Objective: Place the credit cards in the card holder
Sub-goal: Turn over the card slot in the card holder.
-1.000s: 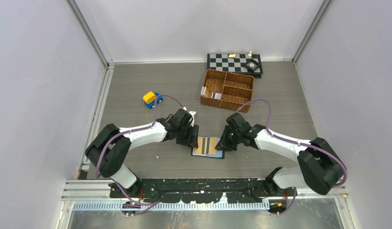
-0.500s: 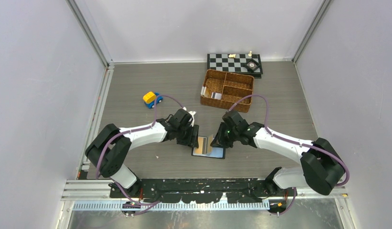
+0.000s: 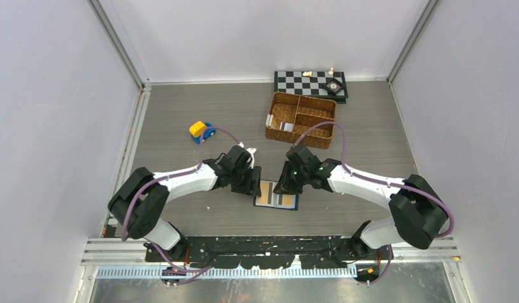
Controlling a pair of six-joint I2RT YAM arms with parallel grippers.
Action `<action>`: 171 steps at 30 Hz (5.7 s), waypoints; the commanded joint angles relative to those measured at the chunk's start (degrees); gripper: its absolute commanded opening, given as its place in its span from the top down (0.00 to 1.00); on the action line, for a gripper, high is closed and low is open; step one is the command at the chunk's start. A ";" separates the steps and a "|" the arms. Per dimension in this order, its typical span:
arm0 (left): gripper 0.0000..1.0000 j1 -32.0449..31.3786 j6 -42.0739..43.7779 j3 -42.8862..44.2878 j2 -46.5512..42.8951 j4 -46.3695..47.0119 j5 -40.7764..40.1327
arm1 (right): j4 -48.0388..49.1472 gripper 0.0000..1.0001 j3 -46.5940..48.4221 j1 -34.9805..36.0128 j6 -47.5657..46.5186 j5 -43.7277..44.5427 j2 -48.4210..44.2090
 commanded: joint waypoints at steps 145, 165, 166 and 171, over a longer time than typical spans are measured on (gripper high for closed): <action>0.52 2.51 -1.20 -3.64 0.28 5.44 3.83 | -4.73 0.75 -2.98 -2.90 -2.39 8.09 3.03; 0.53 2.49 -1.02 -3.43 0.64 5.66 4.29 | 4.90 0.77 -5.65 -2.99 1.52 2.90 1.44; 0.53 2.51 -1.02 -3.40 0.63 5.62 4.28 | 5.59 0.76 -5.87 -2.99 1.77 2.55 1.31; 0.53 2.51 -1.04 -3.38 0.63 5.58 4.20 | 7.25 0.77 -6.45 -2.98 2.38 2.06 -0.48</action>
